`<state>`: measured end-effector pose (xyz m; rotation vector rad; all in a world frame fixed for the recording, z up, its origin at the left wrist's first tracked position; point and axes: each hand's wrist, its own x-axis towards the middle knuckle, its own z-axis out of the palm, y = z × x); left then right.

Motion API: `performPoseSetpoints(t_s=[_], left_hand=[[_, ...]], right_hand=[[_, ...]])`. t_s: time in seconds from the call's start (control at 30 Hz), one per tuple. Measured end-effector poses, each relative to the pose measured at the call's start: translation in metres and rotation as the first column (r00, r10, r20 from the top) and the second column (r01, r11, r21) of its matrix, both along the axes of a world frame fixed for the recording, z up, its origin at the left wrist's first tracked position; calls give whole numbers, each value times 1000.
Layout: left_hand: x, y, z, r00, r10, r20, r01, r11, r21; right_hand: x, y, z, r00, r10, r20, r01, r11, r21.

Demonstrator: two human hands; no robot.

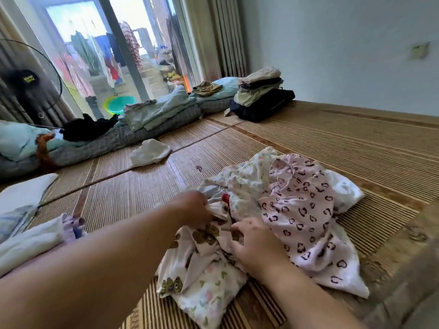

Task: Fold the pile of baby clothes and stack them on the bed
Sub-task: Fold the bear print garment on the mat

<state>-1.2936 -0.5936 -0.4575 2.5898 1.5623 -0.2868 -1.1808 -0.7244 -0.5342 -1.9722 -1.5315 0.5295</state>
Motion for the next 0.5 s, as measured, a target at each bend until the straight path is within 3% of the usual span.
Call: performPoseSetpoints(t_s=[0.13, 0.3, 0.4, 0.5], left_hand=[[-17, -9, 32, 993, -4, 115, 4, 1000, -4], [-48, -35, 80, 938, 16, 347, -4, 999, -37], [-73, -57, 111, 848, 15, 530, 55, 992, -116], [-103, -78, 147, 670, 77, 738, 83, 981, -178]], right_hand=[[-6, -5, 5, 1000, -6, -16, 6, 1000, 14], [-30, -12, 35, 977, -30, -209, 74, 976, 205], [-45, -16, 58, 959, 17, -282, 64, 960, 274], [-59, -21, 71, 939, 33, -343, 58, 967, 249]])
